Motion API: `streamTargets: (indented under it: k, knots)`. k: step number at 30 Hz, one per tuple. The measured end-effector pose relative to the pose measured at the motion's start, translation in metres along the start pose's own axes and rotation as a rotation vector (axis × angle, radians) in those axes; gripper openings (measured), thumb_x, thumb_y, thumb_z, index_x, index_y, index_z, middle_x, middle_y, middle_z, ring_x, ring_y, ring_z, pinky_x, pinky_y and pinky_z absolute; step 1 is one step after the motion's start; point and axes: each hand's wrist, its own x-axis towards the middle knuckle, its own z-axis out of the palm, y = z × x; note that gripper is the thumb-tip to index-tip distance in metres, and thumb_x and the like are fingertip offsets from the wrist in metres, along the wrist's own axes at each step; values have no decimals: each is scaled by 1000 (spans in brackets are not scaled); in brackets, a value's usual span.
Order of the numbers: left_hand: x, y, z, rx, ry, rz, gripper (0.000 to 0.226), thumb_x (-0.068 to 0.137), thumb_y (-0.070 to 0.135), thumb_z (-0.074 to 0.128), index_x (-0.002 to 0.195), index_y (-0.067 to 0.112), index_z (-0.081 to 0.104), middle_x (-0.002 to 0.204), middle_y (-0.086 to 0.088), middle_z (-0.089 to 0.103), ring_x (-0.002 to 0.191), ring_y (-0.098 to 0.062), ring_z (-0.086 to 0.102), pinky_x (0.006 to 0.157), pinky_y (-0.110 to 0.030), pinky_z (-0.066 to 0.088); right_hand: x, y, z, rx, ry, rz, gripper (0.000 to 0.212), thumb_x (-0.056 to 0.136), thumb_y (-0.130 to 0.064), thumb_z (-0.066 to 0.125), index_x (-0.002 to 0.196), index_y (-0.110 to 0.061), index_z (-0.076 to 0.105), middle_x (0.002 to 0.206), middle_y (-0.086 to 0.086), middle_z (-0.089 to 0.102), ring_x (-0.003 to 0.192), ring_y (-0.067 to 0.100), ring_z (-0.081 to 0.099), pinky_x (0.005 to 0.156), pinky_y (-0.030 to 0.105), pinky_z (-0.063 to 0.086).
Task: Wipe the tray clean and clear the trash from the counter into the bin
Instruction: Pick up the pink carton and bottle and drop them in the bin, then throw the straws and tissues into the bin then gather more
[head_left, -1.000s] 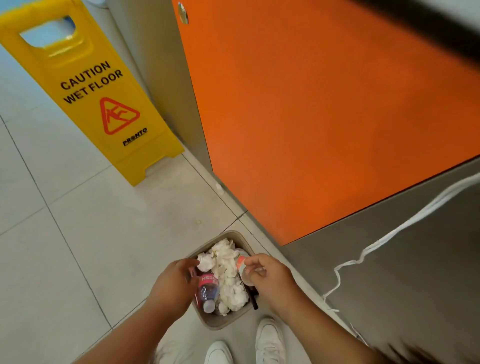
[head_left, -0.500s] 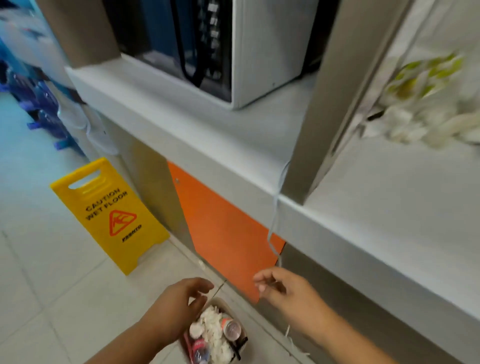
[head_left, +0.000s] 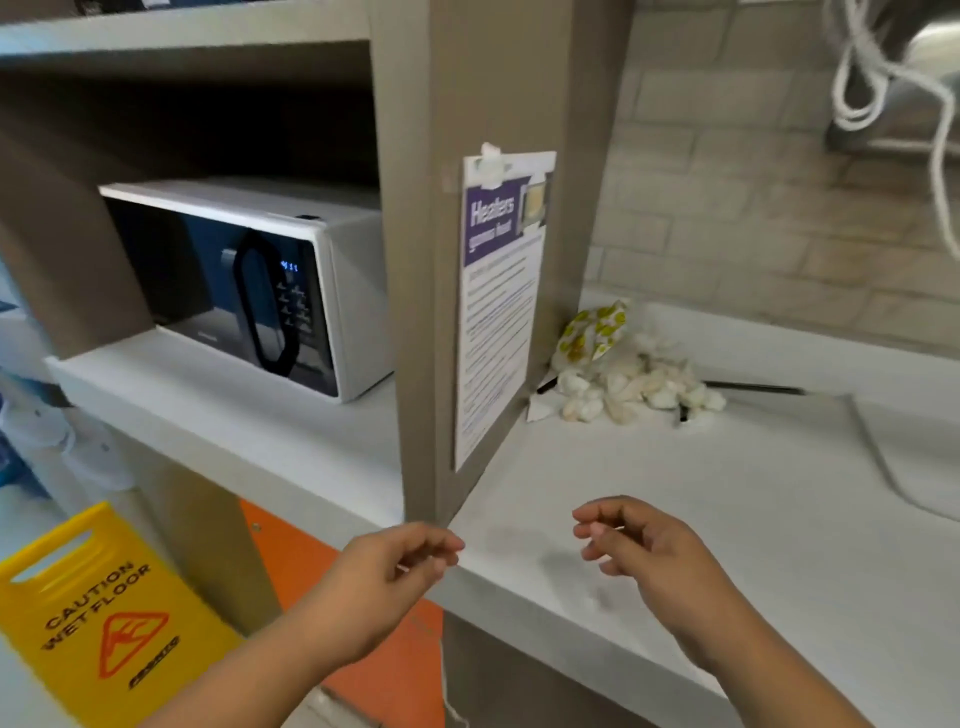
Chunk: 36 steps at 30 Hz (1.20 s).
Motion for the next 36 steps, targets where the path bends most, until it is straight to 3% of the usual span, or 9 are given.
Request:
streamTargets:
  k: [10,16,20,26,30,32,36]
  knots:
    - [97,69,70,-14,20,17,22,91,18,58,99,38,66,98,21,69,93,-1,65,83,-13,48,62,18,-128,-192,-104,14,13,90,-23,61,91,-31,71,93,-7,70,85,11,67,84,34,52]
    - [141,91,111,-27,42,-50,22,92,19,57,96,40,66,95,17,70,92,2,64,83,-14,46,111,39,-195,-342,-50,-19,11,91,-26,60,92,-33,69,96,-13,67,89,4,63,72,16,47]
    - [163,101,132,29,22,-40,22,93,20,56,97,40,65,96,17,70,92,1,63,77,-8,43,150,47,-226,-558,13,-112,10,91,-25,59,92,-32,67,102,-15,64,96,4,59,75,9,40]
    - [192,115,148,69,8,-23,20,92,23,57,94,41,64,99,15,68,92,-4,62,78,-9,44,201,56,-262,-858,171,-226,20,91,-21,58,109,-22,66,120,-4,54,112,17,52,96,26,40]
    - [206,118,151,78,-15,-26,20,92,24,56,92,42,64,98,16,68,91,-5,62,80,-12,45,224,61,-276,-1096,218,-69,36,96,-29,47,131,-33,51,144,-5,39,130,17,38,108,39,31]
    - [211,120,153,76,-16,-28,19,92,25,56,92,43,64,99,16,68,92,-5,62,79,-11,44,232,63,-280,-1114,165,22,39,99,-28,40,137,-38,43,147,-6,34,132,16,37,108,41,33]
    - [217,125,159,59,-33,-24,20,92,23,56,93,42,63,100,12,68,92,-5,62,77,-7,42,236,72,-278,-1005,115,-10,39,97,-15,41,132,-29,52,127,5,52,112,23,54,95,31,44]
